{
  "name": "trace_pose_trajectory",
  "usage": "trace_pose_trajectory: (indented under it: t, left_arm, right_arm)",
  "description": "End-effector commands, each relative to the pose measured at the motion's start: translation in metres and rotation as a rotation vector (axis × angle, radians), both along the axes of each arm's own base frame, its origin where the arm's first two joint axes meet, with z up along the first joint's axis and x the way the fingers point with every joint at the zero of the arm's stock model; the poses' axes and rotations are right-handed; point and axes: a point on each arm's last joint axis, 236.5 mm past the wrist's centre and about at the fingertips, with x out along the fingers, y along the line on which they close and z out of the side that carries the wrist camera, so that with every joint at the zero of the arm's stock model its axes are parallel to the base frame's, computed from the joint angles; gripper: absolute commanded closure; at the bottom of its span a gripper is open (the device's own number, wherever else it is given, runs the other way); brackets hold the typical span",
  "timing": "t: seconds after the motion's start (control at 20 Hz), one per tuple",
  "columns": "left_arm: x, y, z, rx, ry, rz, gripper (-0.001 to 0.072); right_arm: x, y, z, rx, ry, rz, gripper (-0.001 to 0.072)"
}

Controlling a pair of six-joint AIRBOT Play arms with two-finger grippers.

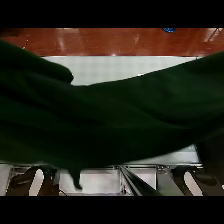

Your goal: Fold the shirts.

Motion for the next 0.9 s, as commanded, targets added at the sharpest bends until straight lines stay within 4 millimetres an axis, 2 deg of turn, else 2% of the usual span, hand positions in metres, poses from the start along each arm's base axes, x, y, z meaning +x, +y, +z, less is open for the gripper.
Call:
trace_pose_trajectory:
  t: [0.0, 0.1, 0.15, 0.25, 0.3, 0.4, 0.45, 0.5, 0.55, 0.65, 0.8, 0.85]
  left_arm:
    - [0.004, 0.023, -0.037, -0.003, 0.125, 0.055, 0.0692]
    - [0.039, 0.020, -0.079, -0.043, 0.256, 0.018, 0.0692]
    - [0.061, 0.017, -0.110, -0.098, 0.351, -0.016, 0.0692]
    - [0.107, 0.010, -0.180, -0.225, 0.532, -0.070, 0.0691]
    - [0.132, 0.011, -0.222, -0.292, 0.609, -0.075, 0.0691]
    - [0.181, 0.027, -0.307, -0.396, 0.717, -0.009, 0.0691]
    - [0.202, 0.036, -0.350, -0.435, 0.765, 0.036, 0.0692]
    - [0.218, 0.038, -0.383, -0.485, 0.812, 0.057, 0.0691]
    - [0.232, 0.037, -0.414, -0.515, 0.866, 0.070, 0.0690]
    - [0.259, 0.032, -0.459, -0.480, 0.947, 0.059, 0.0690]
    - [0.289, 0.017, -0.500, -0.508, 1.095, 0.020, 0.0690]
    - [0.295, 0.011, -0.505, -0.538, 1.153, -0.003, 0.0648]
  right_arm:
    - [-0.002, -0.007, -0.067, 0.023, 0.198, -0.032, 0.0675]
    - [0.024, -0.005, -0.126, 0.076, 0.325, -0.020, 0.0675]
    - [0.039, -0.001, -0.154, 0.115, 0.379, -0.005, 0.0676]
    - [0.072, 0.010, -0.212, 0.204, 0.470, 0.032, 0.0677]
    - [0.090, 0.012, -0.240, 0.251, 0.498, 0.034, 0.0677]
    - [0.130, 0.008, -0.297, 0.344, 0.557, -0.010, 0.0677]
    - [0.149, 0.004, -0.320, 0.374, 0.584, -0.037, 0.0676]
    - [0.171, 0.001, -0.339, 0.424, 0.612, -0.068, 0.0675]
    - [0.192, 0.003, -0.349, 0.490, 0.613, -0.074, 0.0675]
    - [0.237, 0.004, -0.369, 0.544, 0.583, -0.053, 0.0675]
    - [0.287, 0.006, -0.409, 0.631, 0.685, -0.066, 0.0674]
    - [0.300, 0.005, -0.417, 0.651, 0.714, -0.071, 0.0593]
